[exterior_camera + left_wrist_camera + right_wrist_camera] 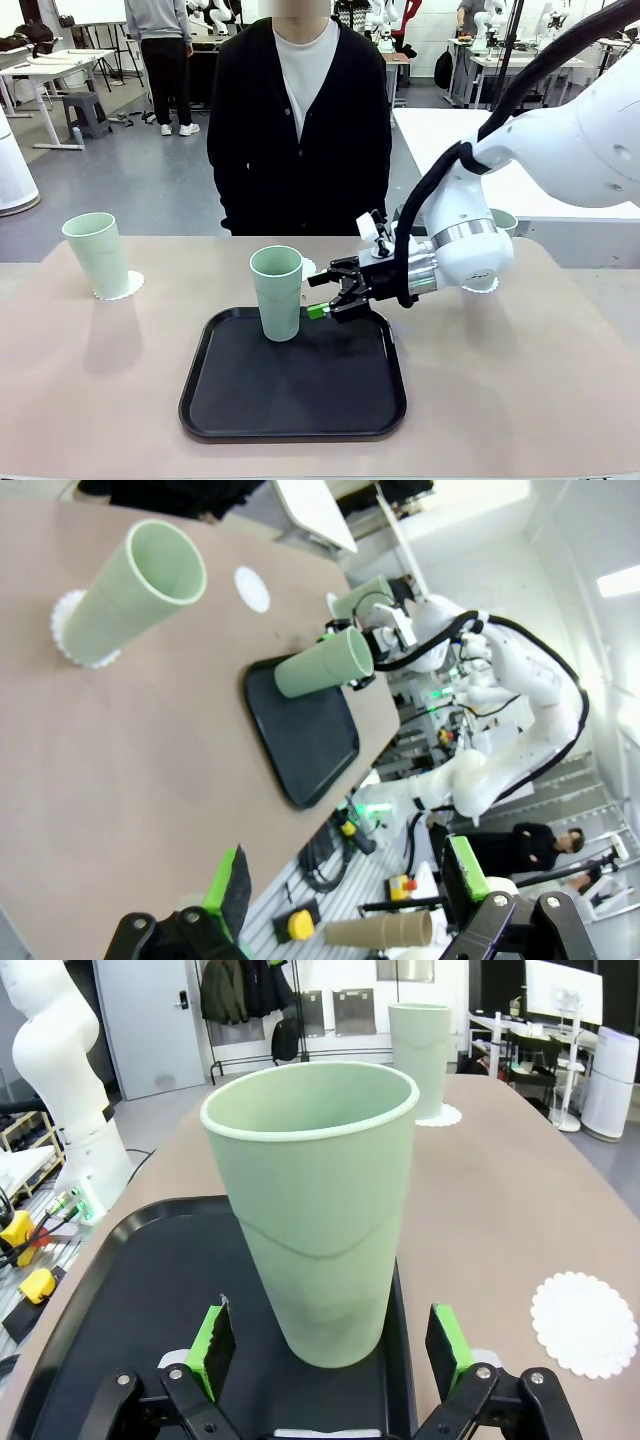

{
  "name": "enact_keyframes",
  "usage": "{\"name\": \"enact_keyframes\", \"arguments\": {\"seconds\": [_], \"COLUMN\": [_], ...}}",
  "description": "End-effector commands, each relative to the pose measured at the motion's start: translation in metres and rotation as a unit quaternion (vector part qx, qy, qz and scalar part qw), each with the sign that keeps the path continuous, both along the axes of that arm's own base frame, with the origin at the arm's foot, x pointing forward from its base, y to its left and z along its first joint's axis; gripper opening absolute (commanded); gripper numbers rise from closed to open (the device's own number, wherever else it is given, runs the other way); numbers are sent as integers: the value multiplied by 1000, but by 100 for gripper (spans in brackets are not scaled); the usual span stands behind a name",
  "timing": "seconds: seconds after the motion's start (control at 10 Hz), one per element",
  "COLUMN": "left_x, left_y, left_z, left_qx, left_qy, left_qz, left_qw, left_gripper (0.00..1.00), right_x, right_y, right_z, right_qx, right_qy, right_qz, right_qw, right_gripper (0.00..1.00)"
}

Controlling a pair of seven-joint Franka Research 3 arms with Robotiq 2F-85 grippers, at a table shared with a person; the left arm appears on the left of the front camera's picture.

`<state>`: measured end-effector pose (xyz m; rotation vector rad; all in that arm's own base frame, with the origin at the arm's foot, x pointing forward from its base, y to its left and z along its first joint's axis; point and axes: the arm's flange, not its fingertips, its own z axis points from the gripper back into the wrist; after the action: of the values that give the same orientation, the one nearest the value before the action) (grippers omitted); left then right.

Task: Place coasters on the table and set cups on them.
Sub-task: Take one Reusable plastic cup from the Flat Tray and place it on a coaster set by the human.

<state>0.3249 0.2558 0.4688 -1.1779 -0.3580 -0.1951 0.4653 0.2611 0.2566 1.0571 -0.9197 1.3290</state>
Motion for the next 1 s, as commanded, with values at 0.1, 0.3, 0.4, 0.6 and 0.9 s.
{"name": "enact_keyframes", "arguments": {"seconds": [0.1, 0.3, 0.4, 0.6, 0.9], "left_x": [-2, -2, -2, -2, -2], "left_y": [2, 2, 2, 2, 2], "left_z": [2, 2, 2, 2, 2], "left_qx": [-2, -2, -2, -2, -2], "left_qy": [-1, -1, -1, -1, -1], "left_qz": [-2, -2, -2, -2, -2], "left_qw": [1000, 1000, 1000, 1000, 1000], "left_gripper": [100, 100, 100, 100, 100], "right_x": [6, 8, 8, 8, 8], "right_y": [14, 19, 20, 25, 34], "right_z": [-10, -20, -22, -26, -26], "right_qx": [6, 21, 25, 30, 37], "right_qy": [-43, -53, -52, -50, -38], "right_qz": [-7, -6, -4, 1, 9], "right_qw": [999, 998, 998, 998, 999], "right_gripper": [100, 100, 100, 100, 100]}}
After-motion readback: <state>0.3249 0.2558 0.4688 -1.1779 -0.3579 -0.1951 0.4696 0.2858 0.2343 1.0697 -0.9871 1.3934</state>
